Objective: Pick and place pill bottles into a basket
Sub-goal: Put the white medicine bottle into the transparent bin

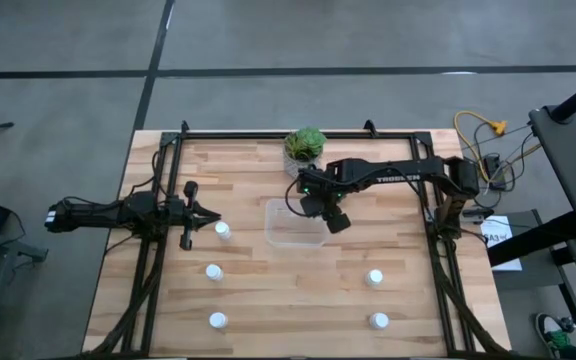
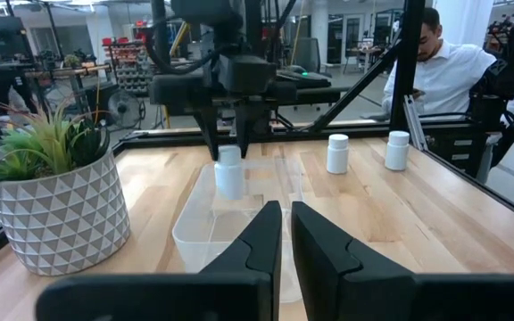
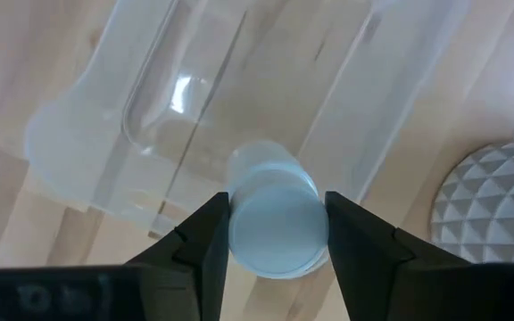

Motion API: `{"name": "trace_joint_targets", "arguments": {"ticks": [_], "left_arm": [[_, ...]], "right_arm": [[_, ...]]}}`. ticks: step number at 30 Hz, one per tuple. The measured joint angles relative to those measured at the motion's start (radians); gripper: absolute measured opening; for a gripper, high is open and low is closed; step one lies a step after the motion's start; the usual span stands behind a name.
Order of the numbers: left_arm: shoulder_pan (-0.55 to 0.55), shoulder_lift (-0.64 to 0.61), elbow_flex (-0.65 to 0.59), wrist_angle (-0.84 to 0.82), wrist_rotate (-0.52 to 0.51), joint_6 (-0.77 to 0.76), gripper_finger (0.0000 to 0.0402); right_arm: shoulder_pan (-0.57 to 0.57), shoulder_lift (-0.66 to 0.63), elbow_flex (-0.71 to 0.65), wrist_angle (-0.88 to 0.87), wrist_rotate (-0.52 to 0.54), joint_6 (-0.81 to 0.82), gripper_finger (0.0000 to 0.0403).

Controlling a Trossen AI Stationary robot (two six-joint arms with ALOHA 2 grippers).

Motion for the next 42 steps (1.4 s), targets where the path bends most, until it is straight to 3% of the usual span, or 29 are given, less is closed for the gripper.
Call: {"name": "trace_joint_targets", "arguments": {"ticks": [17, 35, 42], "left_arm": [[0.000, 0.000, 0.000, 0.000, 0.000, 0.000, 0.0012], [0.000, 0.000, 0.000, 0.000, 0.000, 0.000, 0.0012], [0.000, 0.000, 0.000, 0.000, 0.000, 0.000, 0.0012]], "right_arm": [[-0.001, 0.001, -0.074, 0.110, 0.026, -0.023, 0.0146], [-0.002, 0.002, -0.098, 0.117, 0.027, -0.026, 0.0149], [-0.004, 0.002, -0.098, 0.117, 0.074, -0.034, 0.0152]]}}
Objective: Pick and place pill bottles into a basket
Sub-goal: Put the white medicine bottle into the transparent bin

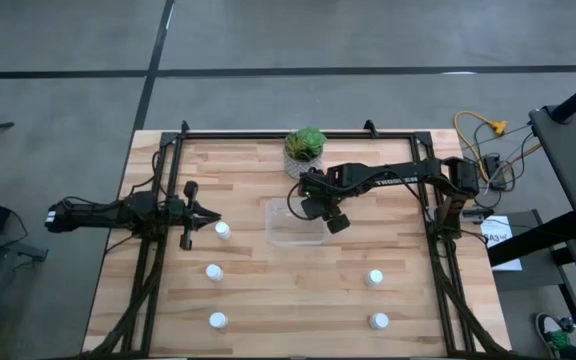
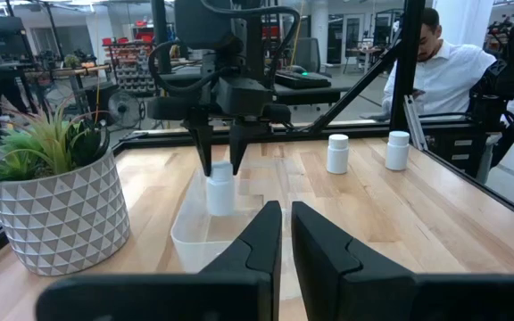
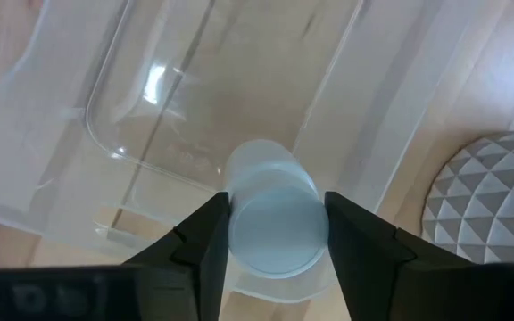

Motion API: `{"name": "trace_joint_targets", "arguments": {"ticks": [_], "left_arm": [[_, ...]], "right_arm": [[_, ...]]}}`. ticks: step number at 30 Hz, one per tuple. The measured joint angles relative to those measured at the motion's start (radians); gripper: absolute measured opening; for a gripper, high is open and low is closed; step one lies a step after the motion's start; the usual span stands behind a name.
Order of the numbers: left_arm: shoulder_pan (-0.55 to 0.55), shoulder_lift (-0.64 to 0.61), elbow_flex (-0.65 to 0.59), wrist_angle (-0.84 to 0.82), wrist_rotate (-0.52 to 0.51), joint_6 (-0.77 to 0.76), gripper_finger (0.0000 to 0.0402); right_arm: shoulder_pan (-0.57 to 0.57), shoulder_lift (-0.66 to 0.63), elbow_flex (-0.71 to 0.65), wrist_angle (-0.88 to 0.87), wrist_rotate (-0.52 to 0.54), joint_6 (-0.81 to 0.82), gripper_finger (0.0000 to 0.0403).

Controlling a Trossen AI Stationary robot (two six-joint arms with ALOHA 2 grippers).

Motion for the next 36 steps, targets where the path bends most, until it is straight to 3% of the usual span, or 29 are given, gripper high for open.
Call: {"name": "trace_joint_targets", "arguments": {"ticks": [36], "left_arm": [[0.000, 0.000, 0.000, 0.000, 0.000, 0.000, 0.0012]], "right_arm": [[-0.001, 0.000, 0.000, 0.006, 0.000, 0.022, 0.0177]]}}
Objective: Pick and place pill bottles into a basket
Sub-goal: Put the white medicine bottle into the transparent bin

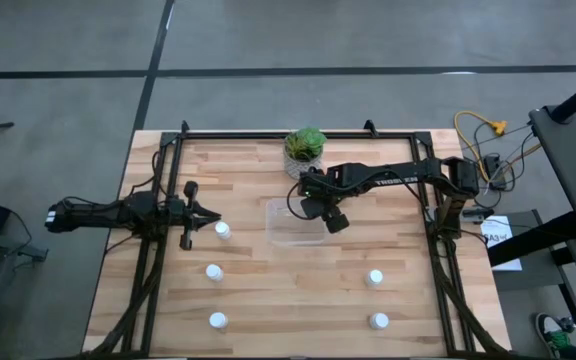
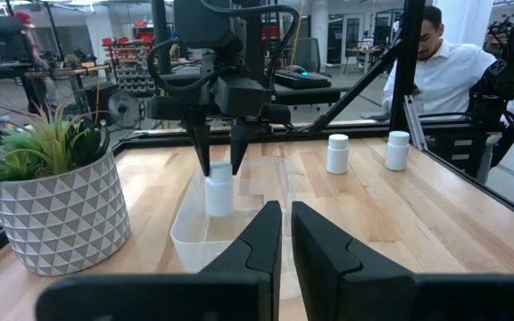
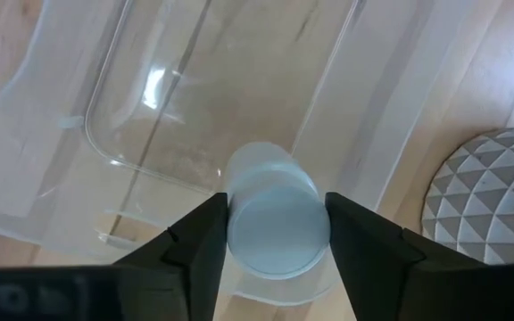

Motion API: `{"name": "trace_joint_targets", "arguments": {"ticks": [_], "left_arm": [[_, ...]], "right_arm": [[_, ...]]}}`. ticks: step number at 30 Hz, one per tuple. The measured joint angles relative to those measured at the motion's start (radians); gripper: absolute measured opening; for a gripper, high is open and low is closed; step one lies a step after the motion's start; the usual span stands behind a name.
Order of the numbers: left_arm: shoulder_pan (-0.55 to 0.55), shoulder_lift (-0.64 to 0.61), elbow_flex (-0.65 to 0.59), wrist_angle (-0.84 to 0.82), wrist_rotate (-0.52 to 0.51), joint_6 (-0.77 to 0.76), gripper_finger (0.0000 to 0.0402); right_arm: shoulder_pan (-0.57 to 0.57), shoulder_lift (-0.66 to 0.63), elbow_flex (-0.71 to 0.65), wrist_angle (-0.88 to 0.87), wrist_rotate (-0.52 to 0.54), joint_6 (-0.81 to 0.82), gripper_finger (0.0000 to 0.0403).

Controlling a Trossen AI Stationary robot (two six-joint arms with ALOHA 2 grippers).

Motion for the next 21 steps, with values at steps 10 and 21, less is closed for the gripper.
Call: {"name": "trace_joint_targets", "arguments": {"ticks": [10, 21], "left_arm": [[0.000, 0.000, 0.000, 0.000, 0.000, 0.000, 0.0012], [0.000, 0.000, 0.000, 0.000, 0.000, 0.000, 0.0012]], "right_arm": [[0.000, 0.000, 0.000, -0.002, 0.001, 0.009, 0.0181], [0.000, 0.000, 0.000, -0.002, 0.004, 0.009, 0.0185]]}}
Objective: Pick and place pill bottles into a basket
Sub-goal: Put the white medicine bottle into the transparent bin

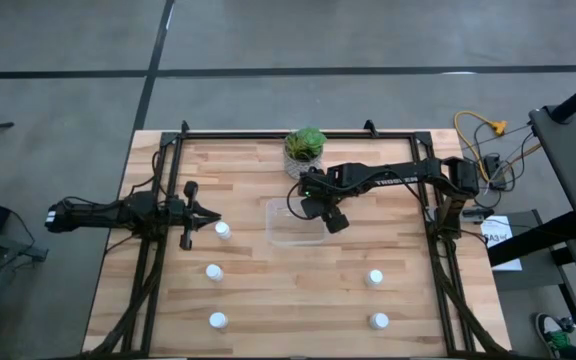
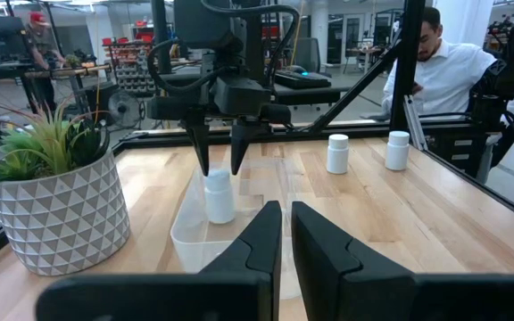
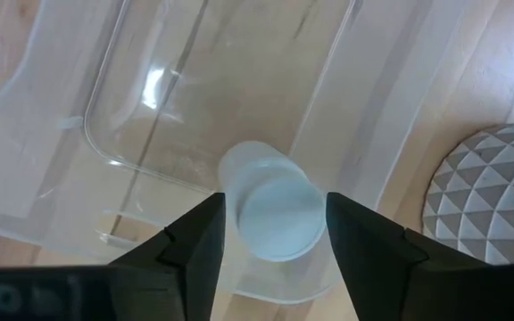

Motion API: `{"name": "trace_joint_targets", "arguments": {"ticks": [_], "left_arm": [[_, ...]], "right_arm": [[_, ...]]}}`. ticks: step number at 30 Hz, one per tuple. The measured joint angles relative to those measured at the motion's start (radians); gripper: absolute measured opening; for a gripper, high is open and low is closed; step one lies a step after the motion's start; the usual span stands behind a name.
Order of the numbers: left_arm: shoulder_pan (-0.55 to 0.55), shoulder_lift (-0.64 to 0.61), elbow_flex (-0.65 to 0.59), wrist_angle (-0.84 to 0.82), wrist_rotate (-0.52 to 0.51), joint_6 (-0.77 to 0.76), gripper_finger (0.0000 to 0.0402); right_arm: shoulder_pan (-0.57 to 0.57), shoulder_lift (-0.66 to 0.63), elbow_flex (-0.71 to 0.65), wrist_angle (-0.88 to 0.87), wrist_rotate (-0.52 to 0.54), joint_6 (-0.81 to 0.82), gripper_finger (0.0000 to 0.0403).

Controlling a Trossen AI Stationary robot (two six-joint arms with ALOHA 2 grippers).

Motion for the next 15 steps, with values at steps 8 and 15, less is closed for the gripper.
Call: {"name": "trace_joint_targets", "arguments": {"ticks": [8, 15], "left_arm": [[0.000, 0.000, 0.000, 0.000, 0.000, 0.000, 0.0012], [0.000, 0.000, 0.000, 0.000, 0.000, 0.000, 0.0012]], "right_arm": [[0.000, -0.010, 0.009, -0.040, 0.001, 0.009, 0.0185], [0.009, -0.013, 0.066, -0.148, -0.002, 0.059, 0.0185]]}}
